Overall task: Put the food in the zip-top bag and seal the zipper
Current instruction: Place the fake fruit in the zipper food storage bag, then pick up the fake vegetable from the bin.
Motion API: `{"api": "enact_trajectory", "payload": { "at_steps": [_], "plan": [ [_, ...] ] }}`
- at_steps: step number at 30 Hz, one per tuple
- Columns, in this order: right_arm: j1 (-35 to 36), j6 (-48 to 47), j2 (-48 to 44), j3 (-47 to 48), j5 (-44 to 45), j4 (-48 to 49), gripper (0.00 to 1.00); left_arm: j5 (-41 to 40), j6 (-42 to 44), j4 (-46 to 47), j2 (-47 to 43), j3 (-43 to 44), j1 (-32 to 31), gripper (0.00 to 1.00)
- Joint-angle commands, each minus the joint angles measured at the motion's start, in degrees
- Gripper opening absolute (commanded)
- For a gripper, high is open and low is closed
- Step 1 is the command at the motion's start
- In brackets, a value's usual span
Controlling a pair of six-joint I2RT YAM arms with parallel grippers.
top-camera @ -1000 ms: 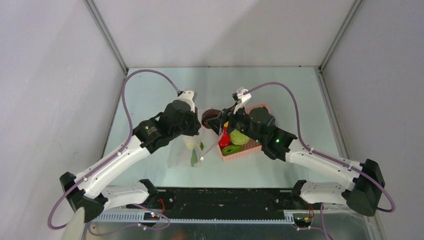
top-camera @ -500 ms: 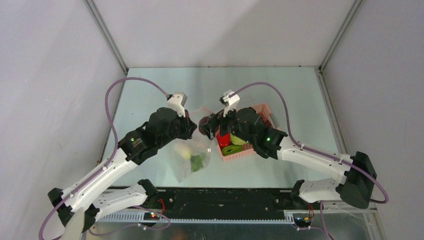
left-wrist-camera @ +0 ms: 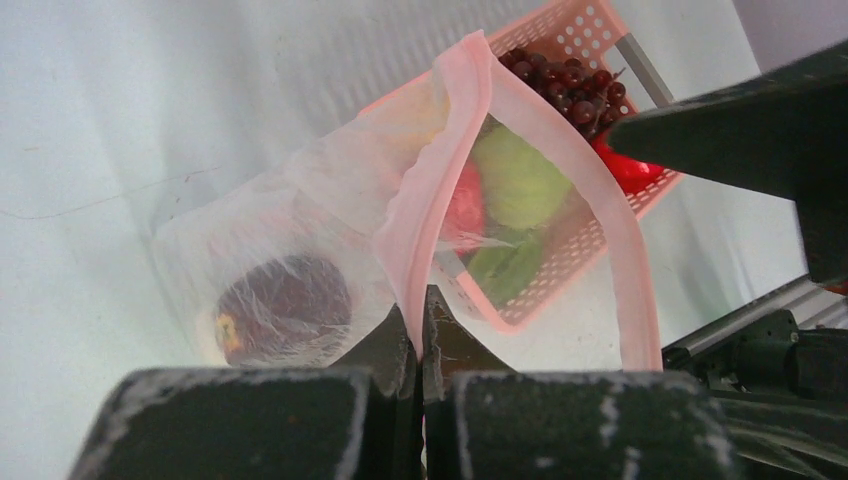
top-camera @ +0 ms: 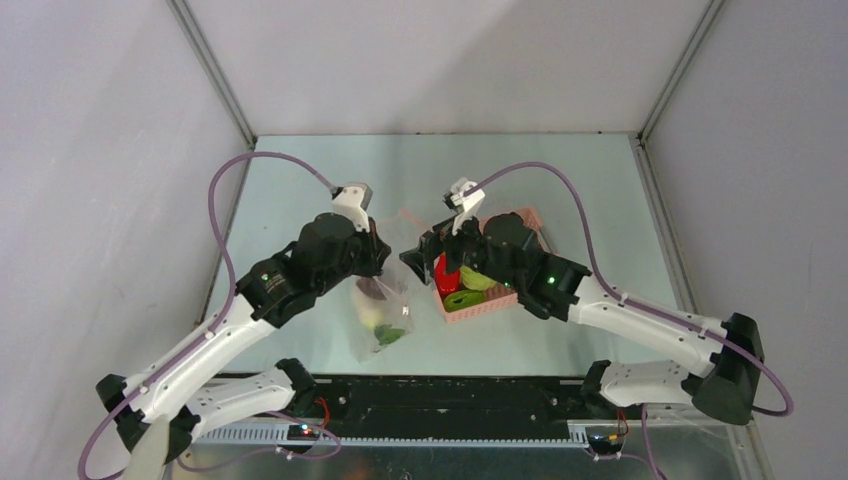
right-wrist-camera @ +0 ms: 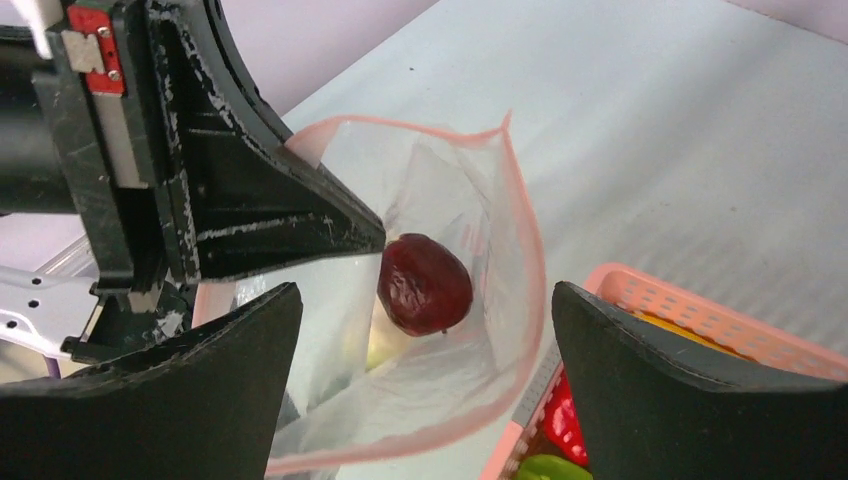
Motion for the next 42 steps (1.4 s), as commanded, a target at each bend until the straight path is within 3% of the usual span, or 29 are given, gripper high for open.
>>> {"api": "enact_trajectory", "payload": {
  "at_steps": [1, 8, 14, 29, 42],
  "plan": [
    [0.1, -1.4, -5.2, 2.1, 3.8, -3.9, 0.99, -4.7, 0.6, -0.5, 0.3, 3.1, 0.6, 0.00],
    [-2.4, 2.3, -13.1, -2.9, 15.6, -10.5, 0.99, -3.7, 2.1, 1.4, -2.0, 1.3, 2.7, 0.00],
    [-9.0, 10.1, -15.0, -8.8, 15.4, -14.0, 1.00, -3.8, 1.6, 1.7, -2.5, 0.4, 4.1, 0.00],
    [-13.6, 11.0, 5.0, -8.4, 10.5, -13.8, 0.99, -1.3, 1.4, 2.1, -0.9, 0.0, 5.4, 0.00],
    [-14.4, 13.5, 16.0, -7.1, 17.8, -14.7, 0.99, 0.4, 1.3, 2.5, -0.5, -0.4, 5.9, 0.00]
  ]
}}
